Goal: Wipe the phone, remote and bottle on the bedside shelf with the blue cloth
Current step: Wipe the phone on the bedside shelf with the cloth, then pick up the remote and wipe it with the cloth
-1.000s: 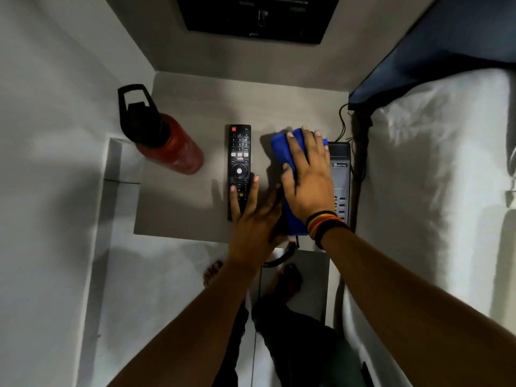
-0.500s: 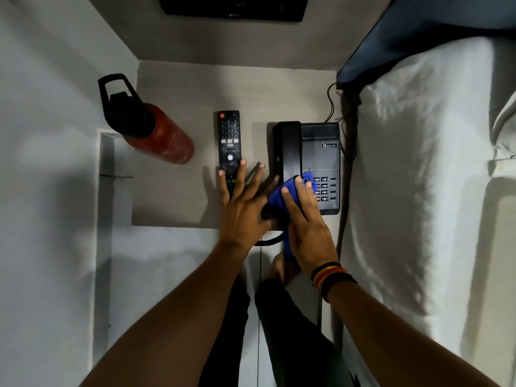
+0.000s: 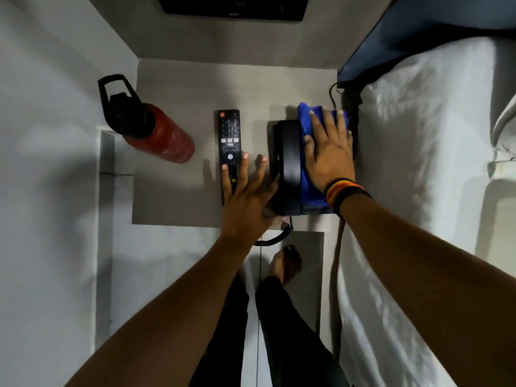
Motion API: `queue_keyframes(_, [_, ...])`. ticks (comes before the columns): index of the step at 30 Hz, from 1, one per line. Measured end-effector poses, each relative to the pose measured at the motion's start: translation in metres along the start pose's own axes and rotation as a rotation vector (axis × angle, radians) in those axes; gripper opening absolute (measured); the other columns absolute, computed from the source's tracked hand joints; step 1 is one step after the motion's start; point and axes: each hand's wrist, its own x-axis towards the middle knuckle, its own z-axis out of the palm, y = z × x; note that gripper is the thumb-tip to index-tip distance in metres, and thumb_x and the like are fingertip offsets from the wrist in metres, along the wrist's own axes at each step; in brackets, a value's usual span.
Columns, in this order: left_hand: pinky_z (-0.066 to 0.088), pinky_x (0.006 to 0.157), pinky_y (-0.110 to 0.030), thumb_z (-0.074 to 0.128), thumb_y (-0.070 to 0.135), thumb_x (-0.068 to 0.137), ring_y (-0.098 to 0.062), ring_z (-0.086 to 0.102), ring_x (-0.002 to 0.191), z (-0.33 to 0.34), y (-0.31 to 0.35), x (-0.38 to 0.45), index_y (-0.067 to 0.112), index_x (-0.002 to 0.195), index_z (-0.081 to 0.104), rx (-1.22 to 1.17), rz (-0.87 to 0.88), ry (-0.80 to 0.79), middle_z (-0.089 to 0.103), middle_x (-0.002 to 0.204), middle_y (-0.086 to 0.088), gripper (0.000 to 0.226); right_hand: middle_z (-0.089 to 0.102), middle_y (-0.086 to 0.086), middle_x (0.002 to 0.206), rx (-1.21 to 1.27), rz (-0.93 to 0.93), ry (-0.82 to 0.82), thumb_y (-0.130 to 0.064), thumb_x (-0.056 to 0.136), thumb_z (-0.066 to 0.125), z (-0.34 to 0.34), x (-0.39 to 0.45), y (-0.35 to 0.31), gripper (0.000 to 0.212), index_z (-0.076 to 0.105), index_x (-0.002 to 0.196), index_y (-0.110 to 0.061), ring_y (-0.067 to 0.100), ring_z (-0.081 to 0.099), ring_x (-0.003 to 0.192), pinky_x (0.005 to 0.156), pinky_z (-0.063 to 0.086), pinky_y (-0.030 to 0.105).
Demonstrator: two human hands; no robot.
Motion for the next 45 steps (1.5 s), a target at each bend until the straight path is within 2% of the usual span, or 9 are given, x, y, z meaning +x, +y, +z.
queue_keyframes(6, [0.007, 0.123, -0.077, 0.056, 0.085, 0.082, -0.054, 0.027, 0.157, -0.006, 0.0, 0.001, 0.035, 0.151, 0.059, -0.062, -0.01, 0.048, 0.04, 0.17, -0.016, 0.086, 0.011, 0.005, 0.171, 0.025, -0.085, 0.005, -0.024, 0.099, 0.043, 0.006, -0.046, 0.014, 0.065, 0.021, 0.16, -0.026, 0.03, 0.001, 0.158, 0.125, 0.013, 0.056])
queue_keyframes(13, [-0.024, 0.121, -0.067, 0.076, 0.076, 0.074, -0.047, 0.0, 0.164, -0.016, 0.004, 0.007, 0.041, 0.157, 0.046, 0.027, -0.046, -0.159, 0.011, 0.181, -0.007, 0.095, 0.013, 0.0, 0.169, 0.021, -0.022, -0.017, 0.011, 0.083, 0.059, 0.034, -0.143, 0.026, 0.089, 0.027, 0.159, -0.025, 0.026, 0.002, 0.156, 0.119, 0.031, 0.055])
queue_keyframes(22, [0.0, 0.133, -0.062, 0.08, 0.052, 0.083, -0.039, -0.013, 0.165, -0.04, 0.015, -0.007, 0.026, 0.171, 0.013, -0.06, -0.055, -0.298, -0.007, 0.181, -0.01, 0.114, 0.036, -0.005, 0.163, 0.214, 0.211, -0.02, -0.005, 0.088, 0.063, -0.003, -0.181, 0.003, 0.069, 0.046, 0.15, -0.03, 0.026, 0.043, 0.145, 0.112, 0.043, 0.043])
queue_keyframes(27, [0.018, 0.135, -0.048, 0.072, 0.026, 0.092, -0.034, 0.02, 0.164, -0.052, 0.002, -0.039, 0.011, 0.169, 0.021, -0.365, -0.331, -0.115, 0.027, 0.176, -0.017, 0.094, 0.039, -0.004, 0.162, 0.364, 0.197, 0.153, -0.002, 0.085, 0.062, -0.028, -0.154, -0.04, 0.074, 0.044, 0.151, -0.031, 0.025, 0.045, 0.144, 0.116, 0.029, 0.033])
queue_keyframes(32, [0.042, 0.12, -0.053, 0.078, 0.046, 0.09, -0.042, 0.044, 0.147, -0.049, -0.013, -0.007, 0.003, 0.162, 0.028, -0.393, -0.739, -0.065, 0.042, 0.161, -0.025, 0.098, 0.039, -0.005, 0.162, 0.456, 0.135, 0.206, -0.004, 0.086, 0.058, -0.033, -0.117, -0.068, 0.071, 0.044, 0.151, -0.029, 0.022, 0.046, 0.143, 0.118, 0.038, 0.041])
queue_keyframes(36, [0.052, 0.109, -0.049, 0.081, 0.046, 0.086, -0.039, 0.059, 0.129, -0.039, -0.028, 0.021, -0.002, 0.153, 0.035, -0.345, -0.792, -0.164, 0.055, 0.146, -0.023, 0.095, 0.04, -0.007, 0.161, 0.494, 0.089, 0.254, -0.007, 0.086, 0.057, -0.037, -0.12, -0.075, 0.068, 0.047, 0.15, -0.027, 0.005, 0.043, 0.14, 0.116, 0.031, 0.019])
queue_keyframes(40, [0.067, 0.074, -0.05, 0.083, 0.021, 0.083, -0.039, 0.077, 0.085, -0.049, -0.044, 0.021, 0.006, 0.114, 0.056, -0.709, -0.878, -0.098, 0.074, 0.114, -0.025, 0.044, 0.043, -0.005, 0.158, 0.571, 0.091, 0.283, -0.003, 0.085, 0.059, -0.052, -0.137, -0.078, 0.067, 0.05, 0.148, -0.024, -0.018, 0.041, 0.13, 0.105, 0.034, 0.003])
queue_keyframes(42, [0.062, 0.042, -0.039, 0.081, 0.009, 0.087, -0.022, 0.068, 0.043, -0.067, -0.044, 0.006, 0.021, 0.094, 0.051, -1.034, -0.891, -0.103, 0.075, 0.09, -0.016, 0.033, 0.042, -0.003, 0.159, 0.605, 0.094, 0.281, -0.003, 0.085, 0.059, -0.066, -0.138, -0.086, 0.068, 0.048, 0.149, -0.024, -0.005, 0.043, 0.137, 0.113, 0.034, 0.013])
queue_keyframes(45, [0.05, 0.035, -0.028, 0.079, 0.01, 0.089, -0.014, 0.055, 0.032, -0.094, -0.037, -0.024, 0.02, 0.102, 0.058, -1.196, -0.81, -0.069, 0.069, 0.065, -0.004, 0.026, 0.038, 0.0, 0.163, 0.601, 0.037, 0.226, -0.003, 0.084, 0.057, -0.088, -0.126, -0.115, 0.076, 0.04, 0.154, -0.028, 0.013, 0.037, 0.148, 0.122, 0.028, 0.031])
